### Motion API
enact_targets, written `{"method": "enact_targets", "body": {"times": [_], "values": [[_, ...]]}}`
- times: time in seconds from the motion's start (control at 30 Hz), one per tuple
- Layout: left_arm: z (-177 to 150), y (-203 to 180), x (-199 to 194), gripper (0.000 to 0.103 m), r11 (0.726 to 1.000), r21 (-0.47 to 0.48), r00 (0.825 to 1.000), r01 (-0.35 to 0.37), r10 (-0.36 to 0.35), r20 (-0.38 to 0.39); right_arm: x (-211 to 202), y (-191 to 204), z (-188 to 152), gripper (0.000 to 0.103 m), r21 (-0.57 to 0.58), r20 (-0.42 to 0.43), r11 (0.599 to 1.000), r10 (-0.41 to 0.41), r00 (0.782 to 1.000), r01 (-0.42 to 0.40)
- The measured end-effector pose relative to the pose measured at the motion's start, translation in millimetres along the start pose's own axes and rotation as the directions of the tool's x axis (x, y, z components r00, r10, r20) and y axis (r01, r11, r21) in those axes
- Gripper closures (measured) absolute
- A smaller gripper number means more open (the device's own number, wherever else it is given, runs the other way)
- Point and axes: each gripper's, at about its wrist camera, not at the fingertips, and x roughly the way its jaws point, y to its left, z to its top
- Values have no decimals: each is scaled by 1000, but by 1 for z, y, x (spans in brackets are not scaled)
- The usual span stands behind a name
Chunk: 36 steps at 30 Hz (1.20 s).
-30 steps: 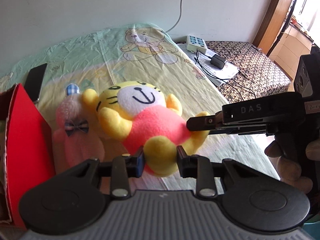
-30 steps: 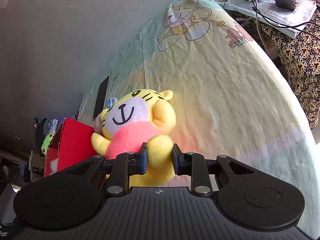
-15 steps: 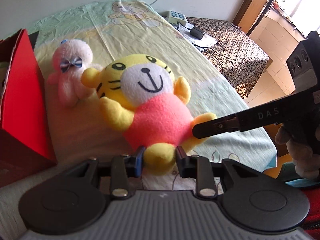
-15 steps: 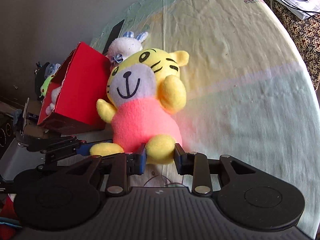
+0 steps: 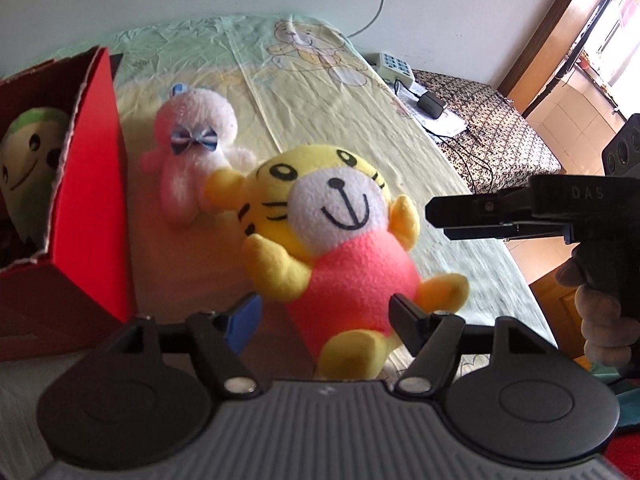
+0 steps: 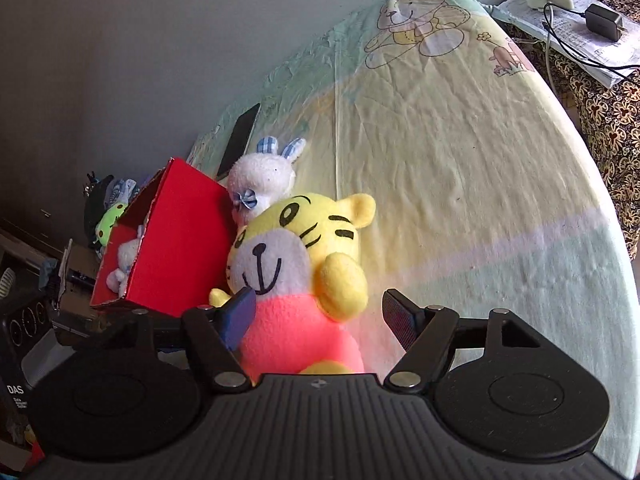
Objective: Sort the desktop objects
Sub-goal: 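Lift the yellow tiger plush toward the red box, then carry the tiger plush with the right tool over the red box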
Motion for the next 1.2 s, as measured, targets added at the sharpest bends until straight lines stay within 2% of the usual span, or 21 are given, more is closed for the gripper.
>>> {"method": "enact_targets", "body": {"times": [0.1, 0.2, 0.3, 0.43, 0.57, 0.67, 0.8, 1.0, 1.2], "values": [[5, 0, 16, 34, 1000, -11, 999, 2, -3, -41, 21, -10, 0, 30, 46, -54, 998, 37, 998, -35], [12, 3, 25, 29, 1000, -25, 998, 18, -19, -53, 40, -17, 1, 29, 100, -88, 994, 59, 994, -50], [17, 4, 32, 29, 1000, -3, 998, -4, 3, -60, 55, -18, 5, 29, 117, -116, 991, 82, 990, -69], [19, 5, 34, 29, 1000, -3, 998, 4, -4, -57, 65, -14, 9, 29, 117, -129, 989, 110, 986, -95], [19, 3, 37, 33, 1000, -1, 998, 3, -3, -59, 71, -18, 5, 38, 176, -166, 974, 172, 971, -142], [19, -3, 34, 36, 1000, 22, 999, 8, -7, -44, 61, -11, 4, 46, 129, -162, 982, 161, 974, -141], [22, -14, 28, 36, 998, 48, 999, 37, -36, -23, 42, -12, 2, 49, 139, -127, 982, 149, 981, -131], [31, -39, 9, 36, 989, 134, 997, 55, -62, 47, 6, 5, 2, 49, 74, 9, 992, 102, 995, -102], [41, -47, -15, 37, 986, 157, 990, 49, -69, 122, -14, 32, 0, 49, -15, 134, 997, 73, 988, -72]]}}
